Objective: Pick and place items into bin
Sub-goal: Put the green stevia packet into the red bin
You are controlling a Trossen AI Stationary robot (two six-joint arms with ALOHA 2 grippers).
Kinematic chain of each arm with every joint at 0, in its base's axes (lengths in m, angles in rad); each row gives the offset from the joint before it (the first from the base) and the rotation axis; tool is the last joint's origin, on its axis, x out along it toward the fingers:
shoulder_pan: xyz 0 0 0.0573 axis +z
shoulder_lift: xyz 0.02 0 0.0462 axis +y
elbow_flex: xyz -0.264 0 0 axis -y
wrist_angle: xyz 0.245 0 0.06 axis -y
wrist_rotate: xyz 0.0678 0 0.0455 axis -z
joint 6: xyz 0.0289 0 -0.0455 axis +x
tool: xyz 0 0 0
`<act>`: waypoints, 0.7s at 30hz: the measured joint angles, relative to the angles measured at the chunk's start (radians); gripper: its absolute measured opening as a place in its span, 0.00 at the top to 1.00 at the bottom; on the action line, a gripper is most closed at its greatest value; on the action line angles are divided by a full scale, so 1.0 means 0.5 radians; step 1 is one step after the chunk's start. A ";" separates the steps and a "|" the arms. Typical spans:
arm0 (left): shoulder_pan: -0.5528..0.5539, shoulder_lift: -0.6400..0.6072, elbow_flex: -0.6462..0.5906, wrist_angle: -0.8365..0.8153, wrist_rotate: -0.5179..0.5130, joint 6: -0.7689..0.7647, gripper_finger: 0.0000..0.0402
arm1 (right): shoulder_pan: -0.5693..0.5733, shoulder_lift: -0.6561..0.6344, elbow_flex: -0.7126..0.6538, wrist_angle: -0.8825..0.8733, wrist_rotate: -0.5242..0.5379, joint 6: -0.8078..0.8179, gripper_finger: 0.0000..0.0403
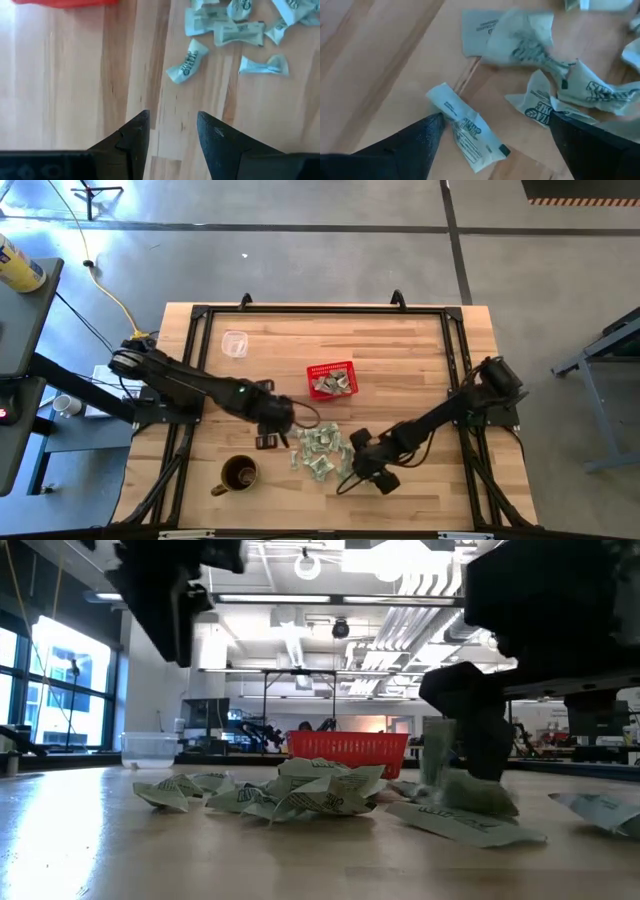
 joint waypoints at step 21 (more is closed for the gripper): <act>-0.149 -0.227 -0.288 0.254 -0.151 -0.285 0.51 | 0.227 -0.189 0.105 -0.159 0.310 0.577 0.26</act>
